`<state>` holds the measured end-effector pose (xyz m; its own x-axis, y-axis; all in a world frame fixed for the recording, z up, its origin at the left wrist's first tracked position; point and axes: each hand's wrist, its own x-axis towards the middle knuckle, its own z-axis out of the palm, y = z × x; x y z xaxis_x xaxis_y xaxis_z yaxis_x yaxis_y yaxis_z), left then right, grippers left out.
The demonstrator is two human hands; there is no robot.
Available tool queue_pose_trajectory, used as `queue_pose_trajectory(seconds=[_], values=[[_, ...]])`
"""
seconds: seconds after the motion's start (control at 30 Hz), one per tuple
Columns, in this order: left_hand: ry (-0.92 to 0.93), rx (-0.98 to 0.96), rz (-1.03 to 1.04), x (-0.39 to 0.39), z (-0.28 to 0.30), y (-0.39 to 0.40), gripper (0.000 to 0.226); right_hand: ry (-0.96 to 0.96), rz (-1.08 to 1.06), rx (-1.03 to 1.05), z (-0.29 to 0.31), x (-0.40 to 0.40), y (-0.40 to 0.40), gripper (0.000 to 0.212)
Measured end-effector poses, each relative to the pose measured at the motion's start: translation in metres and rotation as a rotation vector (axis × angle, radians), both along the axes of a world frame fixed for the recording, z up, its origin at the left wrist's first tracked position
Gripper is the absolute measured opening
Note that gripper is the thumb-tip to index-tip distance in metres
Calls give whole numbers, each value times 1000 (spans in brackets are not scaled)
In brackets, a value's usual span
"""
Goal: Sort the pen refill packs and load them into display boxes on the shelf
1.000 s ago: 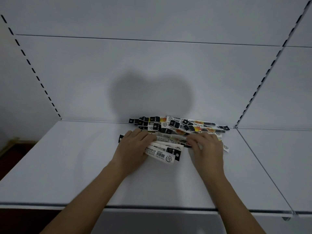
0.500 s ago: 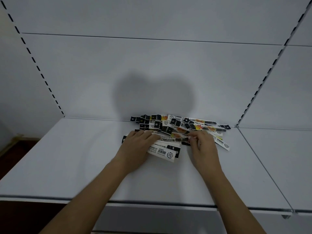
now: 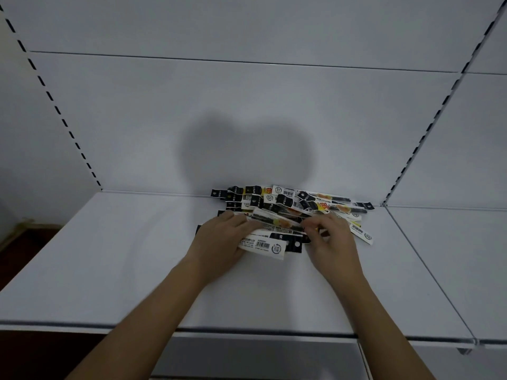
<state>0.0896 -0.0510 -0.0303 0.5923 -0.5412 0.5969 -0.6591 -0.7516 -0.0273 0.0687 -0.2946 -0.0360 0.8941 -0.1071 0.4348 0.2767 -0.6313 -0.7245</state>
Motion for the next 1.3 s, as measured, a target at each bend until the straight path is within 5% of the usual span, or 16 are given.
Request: queue_pose_trajectory(seconds=[0.2, 0.43, 0.5, 0.57, 0.77, 0.83, 1.03, 1.3], values=[[-97, 125, -30, -3, 4, -4, 53, 72, 318, 118, 12, -10, 10, 41], [87, 159, -183, -1, 1, -4, 24, 255, 412, 300, 15, -13, 11, 26], [88, 131, -161, -3, 1, -5, 33, 309, 458, 380, 13, -13, 11, 21], [74, 76, -108, -4, 2, -7, 45, 356, 513, 496, 13, -13, 12, 39], [3, 59, -20, -8, 9, -13, 39, 304, 507, 251, 13, -16, 15, 64], [41, 59, 17, -13, 9, -19, 53, 291, 523, 215, 15, -17, 14, 67], [89, 52, 78, -20, 2, -35, 45, 299, 544, 187, 17, -19, 16, 30], [238, 65, 207, -29, 12, -38, 30, 319, 503, 99, 21, -22, 19, 28]])
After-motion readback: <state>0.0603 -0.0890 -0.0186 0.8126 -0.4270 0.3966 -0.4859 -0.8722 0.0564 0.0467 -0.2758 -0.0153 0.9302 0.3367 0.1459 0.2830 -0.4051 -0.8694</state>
